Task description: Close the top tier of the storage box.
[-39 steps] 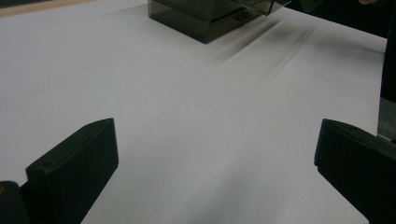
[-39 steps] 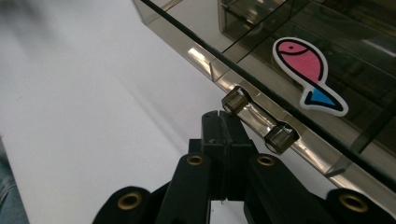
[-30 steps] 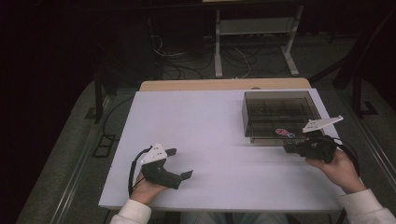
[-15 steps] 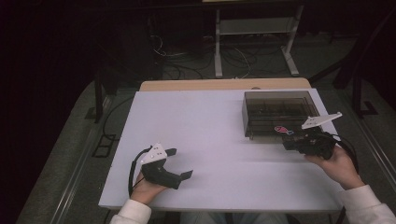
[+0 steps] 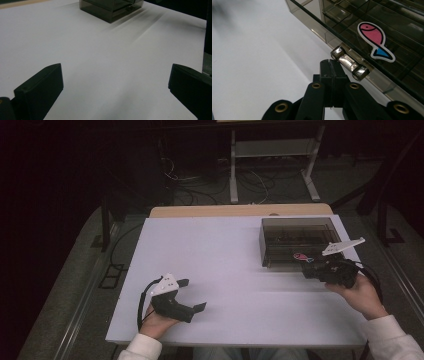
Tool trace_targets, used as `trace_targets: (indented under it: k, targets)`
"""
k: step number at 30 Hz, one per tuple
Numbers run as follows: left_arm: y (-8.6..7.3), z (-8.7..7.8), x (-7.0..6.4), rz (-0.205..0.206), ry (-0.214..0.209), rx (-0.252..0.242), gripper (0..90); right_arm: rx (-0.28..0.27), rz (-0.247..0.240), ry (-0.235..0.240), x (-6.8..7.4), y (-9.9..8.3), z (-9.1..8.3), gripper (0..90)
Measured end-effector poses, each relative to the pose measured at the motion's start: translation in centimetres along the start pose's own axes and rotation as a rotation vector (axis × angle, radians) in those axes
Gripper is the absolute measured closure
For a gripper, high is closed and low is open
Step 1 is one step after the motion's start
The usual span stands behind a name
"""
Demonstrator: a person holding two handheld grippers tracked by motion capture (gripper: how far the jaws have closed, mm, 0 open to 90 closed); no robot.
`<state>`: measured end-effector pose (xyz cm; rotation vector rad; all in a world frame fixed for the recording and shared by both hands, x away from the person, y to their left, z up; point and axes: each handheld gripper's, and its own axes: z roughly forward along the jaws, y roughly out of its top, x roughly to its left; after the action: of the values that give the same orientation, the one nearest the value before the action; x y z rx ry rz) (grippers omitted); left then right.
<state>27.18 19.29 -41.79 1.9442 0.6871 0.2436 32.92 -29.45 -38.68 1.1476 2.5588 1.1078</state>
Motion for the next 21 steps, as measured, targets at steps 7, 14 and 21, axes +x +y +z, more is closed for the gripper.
trace_targets:
  k: [7,14,21]
  targets:
    - [0.00,0.04,-0.03,0.002,-0.001,0.004,0.0,-0.003,0.007,0.003,-0.33,0.05,0.11,89.2]
    - [0.01,0.03,-0.03,0.002,0.000,0.003,0.0,-0.009,0.020,0.003,-0.70,0.13,0.22,89.2]
    - [0.01,0.04,-0.03,0.001,0.000,0.002,0.0,-0.005,0.021,0.001,-0.92,0.27,0.27,89.1]
